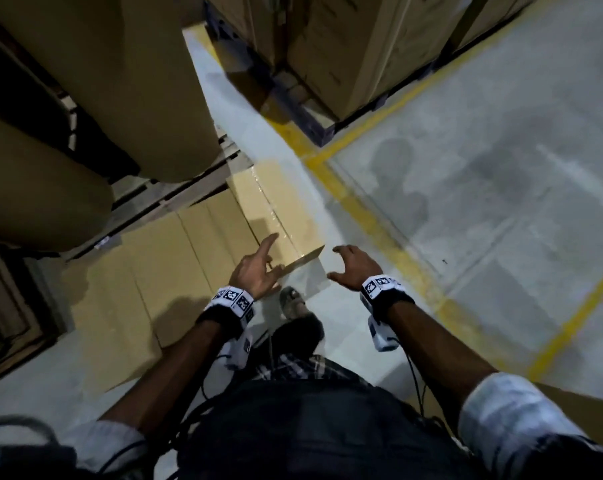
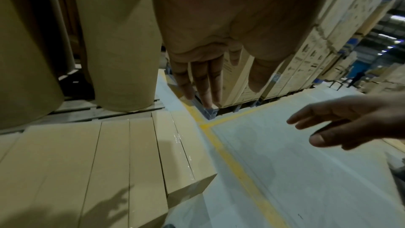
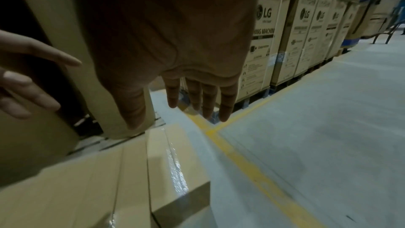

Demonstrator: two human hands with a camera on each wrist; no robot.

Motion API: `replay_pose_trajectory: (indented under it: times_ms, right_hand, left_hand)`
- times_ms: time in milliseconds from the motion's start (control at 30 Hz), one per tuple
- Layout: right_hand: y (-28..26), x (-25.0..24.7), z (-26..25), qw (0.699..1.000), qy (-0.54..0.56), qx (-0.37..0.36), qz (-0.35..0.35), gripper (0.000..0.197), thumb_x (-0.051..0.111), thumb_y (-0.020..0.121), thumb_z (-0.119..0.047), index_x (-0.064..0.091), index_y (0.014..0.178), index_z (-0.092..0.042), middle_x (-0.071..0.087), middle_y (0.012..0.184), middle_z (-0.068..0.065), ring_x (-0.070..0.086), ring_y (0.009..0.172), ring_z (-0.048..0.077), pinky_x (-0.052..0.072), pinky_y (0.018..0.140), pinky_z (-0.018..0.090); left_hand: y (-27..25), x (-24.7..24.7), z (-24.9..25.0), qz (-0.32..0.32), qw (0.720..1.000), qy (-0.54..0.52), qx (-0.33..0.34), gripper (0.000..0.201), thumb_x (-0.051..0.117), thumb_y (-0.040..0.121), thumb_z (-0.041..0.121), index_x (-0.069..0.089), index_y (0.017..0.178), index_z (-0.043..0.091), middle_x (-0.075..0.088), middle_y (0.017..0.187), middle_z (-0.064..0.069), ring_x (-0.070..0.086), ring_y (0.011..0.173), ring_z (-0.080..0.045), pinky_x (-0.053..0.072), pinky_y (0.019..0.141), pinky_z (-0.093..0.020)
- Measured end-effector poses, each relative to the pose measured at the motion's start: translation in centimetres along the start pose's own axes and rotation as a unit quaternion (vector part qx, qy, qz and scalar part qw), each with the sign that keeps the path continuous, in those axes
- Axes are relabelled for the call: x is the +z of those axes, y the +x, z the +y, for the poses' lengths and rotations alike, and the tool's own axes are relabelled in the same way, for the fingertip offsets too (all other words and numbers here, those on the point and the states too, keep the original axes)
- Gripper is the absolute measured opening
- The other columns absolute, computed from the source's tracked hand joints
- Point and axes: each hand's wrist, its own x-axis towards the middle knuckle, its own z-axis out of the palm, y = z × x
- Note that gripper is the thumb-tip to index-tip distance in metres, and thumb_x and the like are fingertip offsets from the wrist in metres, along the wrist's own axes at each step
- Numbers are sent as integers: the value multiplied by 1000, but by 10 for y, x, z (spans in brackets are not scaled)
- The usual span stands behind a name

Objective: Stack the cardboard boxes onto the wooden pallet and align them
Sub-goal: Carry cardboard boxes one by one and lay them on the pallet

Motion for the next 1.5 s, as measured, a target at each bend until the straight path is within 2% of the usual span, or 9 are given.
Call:
replay_pose_trajectory:
  times_ms: [300, 400, 500, 600, 867, 1000, 1233, 1333, 1500]
  right_hand:
    - [125, -40, 30, 993, -52, -38, -103, 67, 64, 97, -47, 39, 154, -24, 45, 154, 10, 46, 139, 32, 46, 105, 45]
    - [171, -20, 45, 988, -62, -44, -136, 69, 62, 92, -53, 42, 152, -26, 48, 152, 9, 49, 137, 32, 46, 106, 46]
    - [230, 20, 70, 986, -46, -33, -158, 86, 43, 68, -72, 50, 143, -31, 57, 141, 3, 56, 129, 29, 49, 102, 42]
    - [296, 63, 94, 980, -47, -34, -191, 81, 44, 70, -73, 53, 139, -30, 57, 137, -3, 56, 128, 26, 47, 102, 36]
    - [438, 146, 121, 987, -12, -21, -161, 82, 69, 94, -38, 24, 161, -25, 43, 153, 16, 50, 134, 35, 43, 102, 40]
    - [477, 197, 131, 988, 90, 50, -115, 87, 65, 97, -41, 11, 164, -29, 37, 159, 13, 45, 139, 36, 38, 110, 43]
    - [489, 255, 146, 954, 222, 180, -88, 82, 56, 96, -56, 4, 159, -47, 48, 151, 15, 58, 126, 38, 44, 106, 46]
    - [494, 264, 144, 923, 313, 203, -100, 80, 57, 85, -65, 13, 152, -58, 64, 132, 9, 68, 112, 36, 54, 100, 56]
    - [512, 256, 130, 913, 355, 197, -32, 65, 61, 87, -43, 41, 148, -42, 65, 128, -1, 63, 117, 28, 51, 106, 46]
  left_hand:
    - [116, 34, -9, -64, 989, -60, -119, 64, 70, 97, 33, 42, 154, 29, 72, 122, -13, 70, 108, -33, 52, 94, -35]
    - [145, 69, -37, -75, 980, -83, -163, 64, 71, 97, 32, 44, 154, 25, 71, 126, -16, 68, 115, -35, 51, 92, -32]
    - [177, 102, -69, -95, 967, -100, -212, 67, 70, 97, 36, 39, 157, 30, 70, 132, -13, 64, 123, -32, 50, 95, -29]
    - [209, 138, -105, -106, 954, -97, -263, 66, 68, 98, 30, 38, 156, 32, 68, 133, -14, 64, 121, -35, 49, 96, -34]
    - [311, 244, -195, 5, 913, -182, -365, 74, 69, 96, 35, 32, 160, 30, 65, 135, -17, 61, 126, -37, 48, 104, -38]
    - [359, 286, -229, 87, 890, -187, -406, 71, 65, 91, 43, 39, 156, 34, 64, 129, 0, 63, 115, -24, 46, 99, -33]
    - [379, 316, -234, 159, 877, -112, -440, 65, 64, 83, 42, 51, 142, 16, 49, 135, -16, 60, 109, -48, 53, 94, -51]
    - [370, 328, -236, 164, 895, -88, -405, 65, 57, 80, 51, 59, 132, 11, 52, 137, -15, 61, 106, -47, 53, 89, -50]
    - [370, 332, -231, 201, 904, -108, -362, 71, 74, 76, 49, 53, 140, 26, 52, 139, -4, 58, 112, -35, 51, 98, -42]
